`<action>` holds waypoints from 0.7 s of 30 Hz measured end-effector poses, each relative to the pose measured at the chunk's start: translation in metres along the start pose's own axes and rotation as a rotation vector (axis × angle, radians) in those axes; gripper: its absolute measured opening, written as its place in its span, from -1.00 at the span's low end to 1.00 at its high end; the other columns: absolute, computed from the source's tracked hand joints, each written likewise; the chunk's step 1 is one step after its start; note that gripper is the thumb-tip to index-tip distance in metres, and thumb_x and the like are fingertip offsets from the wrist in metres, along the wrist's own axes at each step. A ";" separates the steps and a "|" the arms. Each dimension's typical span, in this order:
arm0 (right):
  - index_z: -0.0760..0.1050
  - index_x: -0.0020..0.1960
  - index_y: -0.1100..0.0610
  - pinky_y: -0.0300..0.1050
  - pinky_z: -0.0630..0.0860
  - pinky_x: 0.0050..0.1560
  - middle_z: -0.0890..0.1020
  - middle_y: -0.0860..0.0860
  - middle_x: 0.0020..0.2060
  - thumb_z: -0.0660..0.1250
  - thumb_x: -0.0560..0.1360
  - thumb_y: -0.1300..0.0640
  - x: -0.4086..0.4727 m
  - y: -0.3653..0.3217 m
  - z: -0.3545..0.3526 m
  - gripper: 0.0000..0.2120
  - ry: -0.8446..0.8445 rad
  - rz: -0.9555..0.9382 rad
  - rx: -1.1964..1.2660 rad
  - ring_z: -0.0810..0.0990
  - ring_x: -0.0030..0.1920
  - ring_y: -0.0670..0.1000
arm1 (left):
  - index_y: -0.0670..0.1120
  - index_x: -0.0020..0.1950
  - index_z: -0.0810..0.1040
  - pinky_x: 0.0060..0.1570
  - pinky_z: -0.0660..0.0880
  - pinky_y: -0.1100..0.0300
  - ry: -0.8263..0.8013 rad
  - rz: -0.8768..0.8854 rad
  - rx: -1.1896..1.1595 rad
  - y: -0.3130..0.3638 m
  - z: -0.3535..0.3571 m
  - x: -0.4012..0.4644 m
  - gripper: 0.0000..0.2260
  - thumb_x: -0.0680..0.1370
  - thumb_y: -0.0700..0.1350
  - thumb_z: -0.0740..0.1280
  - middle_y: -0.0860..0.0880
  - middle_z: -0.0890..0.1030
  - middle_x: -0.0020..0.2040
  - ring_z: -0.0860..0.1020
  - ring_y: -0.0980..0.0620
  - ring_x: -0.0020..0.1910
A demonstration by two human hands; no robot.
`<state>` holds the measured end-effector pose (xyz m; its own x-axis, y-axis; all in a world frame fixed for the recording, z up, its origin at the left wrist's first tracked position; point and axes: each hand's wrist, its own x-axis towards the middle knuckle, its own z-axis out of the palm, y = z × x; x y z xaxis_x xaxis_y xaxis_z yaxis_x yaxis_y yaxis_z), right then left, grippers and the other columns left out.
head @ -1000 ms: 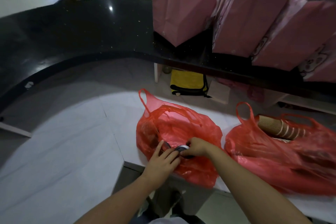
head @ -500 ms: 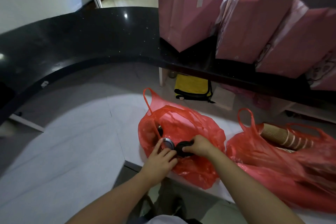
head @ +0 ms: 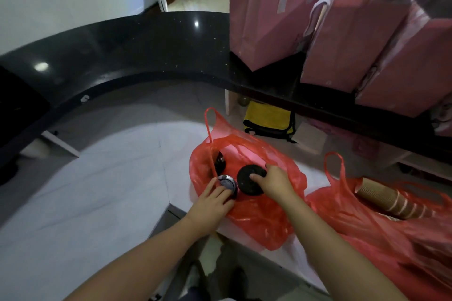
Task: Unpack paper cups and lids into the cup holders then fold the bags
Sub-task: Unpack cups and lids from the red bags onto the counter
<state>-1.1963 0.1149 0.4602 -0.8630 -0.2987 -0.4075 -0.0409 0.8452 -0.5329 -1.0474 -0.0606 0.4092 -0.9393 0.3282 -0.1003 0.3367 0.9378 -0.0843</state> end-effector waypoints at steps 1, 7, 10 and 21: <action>0.48 0.33 0.30 0.05 0.50 0.13 0.59 0.25 0.25 0.44 0.54 -0.06 0.000 -0.003 -0.002 -0.46 0.011 -0.015 0.042 0.57 0.19 0.24 | -0.02 0.20 0.61 0.46 0.26 -0.30 0.003 -0.013 -0.030 0.002 -0.002 -0.002 -0.59 0.34 -0.11 0.44 -0.09 0.58 0.22 0.52 -0.15 0.31; 0.48 0.43 0.22 -0.07 0.49 0.09 0.61 0.16 0.28 0.42 0.55 -0.07 -0.010 -0.036 -0.010 -0.44 0.069 -0.104 0.270 0.59 0.24 0.17 | -0.05 0.37 0.48 0.54 0.17 -0.16 0.131 -0.127 -0.194 -0.003 -0.018 -0.032 -0.46 0.38 -0.08 0.21 -0.09 0.46 0.43 0.35 -0.13 0.48; 0.62 0.23 0.13 -0.06 0.56 0.02 0.69 0.05 0.07 0.43 0.54 -0.07 -0.020 -0.068 -0.004 -0.63 0.066 -0.195 0.344 0.64 0.06 0.06 | -0.05 0.28 0.55 0.50 0.24 -0.09 0.247 -0.229 -0.213 -0.017 -0.022 -0.062 -0.55 0.39 -0.09 0.26 -0.04 0.54 0.32 0.45 -0.08 0.39; 0.67 -0.09 0.14 0.12 0.62 -0.11 0.71 0.10 -0.28 0.47 0.48 -0.12 -0.080 -0.207 0.147 -0.70 -0.256 -0.301 0.263 0.66 -0.25 0.05 | -0.09 0.06 0.62 0.35 0.38 -0.04 0.395 -0.704 -0.183 -0.072 -0.005 -0.278 -0.79 0.44 -0.19 0.35 -0.04 0.61 0.12 0.56 -0.07 0.10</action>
<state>-1.0447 -0.1012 0.4945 -0.6792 -0.6405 -0.3584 -0.1129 0.5737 -0.8113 -0.8109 -0.2186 0.4481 -0.8920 -0.3596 0.2740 -0.3234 0.9310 0.1692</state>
